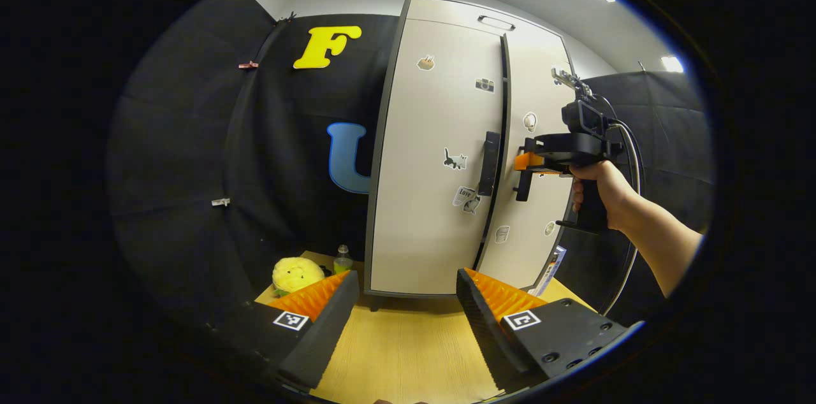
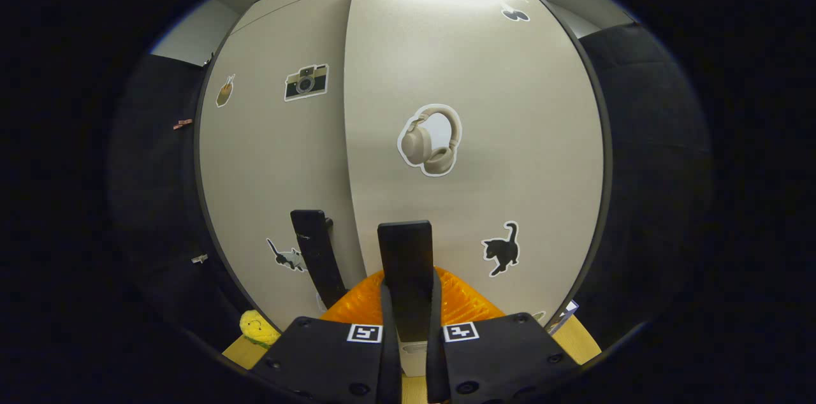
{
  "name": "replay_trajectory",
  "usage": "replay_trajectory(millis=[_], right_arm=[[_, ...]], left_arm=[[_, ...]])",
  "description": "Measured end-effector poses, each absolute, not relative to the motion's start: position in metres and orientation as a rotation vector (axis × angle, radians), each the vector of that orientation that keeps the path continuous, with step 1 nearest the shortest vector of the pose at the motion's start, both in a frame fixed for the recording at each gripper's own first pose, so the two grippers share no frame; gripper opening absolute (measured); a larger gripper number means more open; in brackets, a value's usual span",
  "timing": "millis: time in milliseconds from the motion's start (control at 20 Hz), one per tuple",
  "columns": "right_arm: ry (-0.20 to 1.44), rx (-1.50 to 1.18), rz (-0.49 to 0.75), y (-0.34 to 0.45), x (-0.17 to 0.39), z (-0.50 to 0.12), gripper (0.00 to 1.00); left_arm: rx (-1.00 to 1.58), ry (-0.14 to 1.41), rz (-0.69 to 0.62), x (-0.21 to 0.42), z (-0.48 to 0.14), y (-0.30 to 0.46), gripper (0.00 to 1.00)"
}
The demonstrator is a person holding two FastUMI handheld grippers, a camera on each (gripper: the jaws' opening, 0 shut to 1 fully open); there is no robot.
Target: Open the right door of the double-door shoe cabinet with the right hand, and open the left door with the left hand.
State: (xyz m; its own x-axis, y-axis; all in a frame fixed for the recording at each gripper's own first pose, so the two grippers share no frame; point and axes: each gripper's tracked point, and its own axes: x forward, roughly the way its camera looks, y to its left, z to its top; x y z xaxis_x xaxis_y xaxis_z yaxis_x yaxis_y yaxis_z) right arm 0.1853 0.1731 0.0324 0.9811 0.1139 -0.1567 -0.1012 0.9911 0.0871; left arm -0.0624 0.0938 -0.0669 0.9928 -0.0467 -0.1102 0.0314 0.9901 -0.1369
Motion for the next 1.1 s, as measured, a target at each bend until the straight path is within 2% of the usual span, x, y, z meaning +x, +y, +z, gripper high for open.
replay_trajectory(millis=[250,550,850,1100], right_arm=[[0.143,0.056,0.078,0.165,0.17,0.035,0.19],[0.127,0.074,0.143,0.155,0.156,0.036,0.19],[0.118,0.078,0.238,0.134,0.136,0.04,0.19],[0.113,0.077,0.255,0.104,0.117,0.043,0.19]], left_arm=[[-0.135,0.14,-0.034,-0.07,-0.073,0.1,0.95],[-0.123,0.141,0.042,-0.095,-0.068,0.09,0.95],[-0.152,0.121,0.071,-0.124,-0.057,0.038,0.95],[-0.172,0.089,0.072,-0.15,-0.045,-0.004,0.95]])
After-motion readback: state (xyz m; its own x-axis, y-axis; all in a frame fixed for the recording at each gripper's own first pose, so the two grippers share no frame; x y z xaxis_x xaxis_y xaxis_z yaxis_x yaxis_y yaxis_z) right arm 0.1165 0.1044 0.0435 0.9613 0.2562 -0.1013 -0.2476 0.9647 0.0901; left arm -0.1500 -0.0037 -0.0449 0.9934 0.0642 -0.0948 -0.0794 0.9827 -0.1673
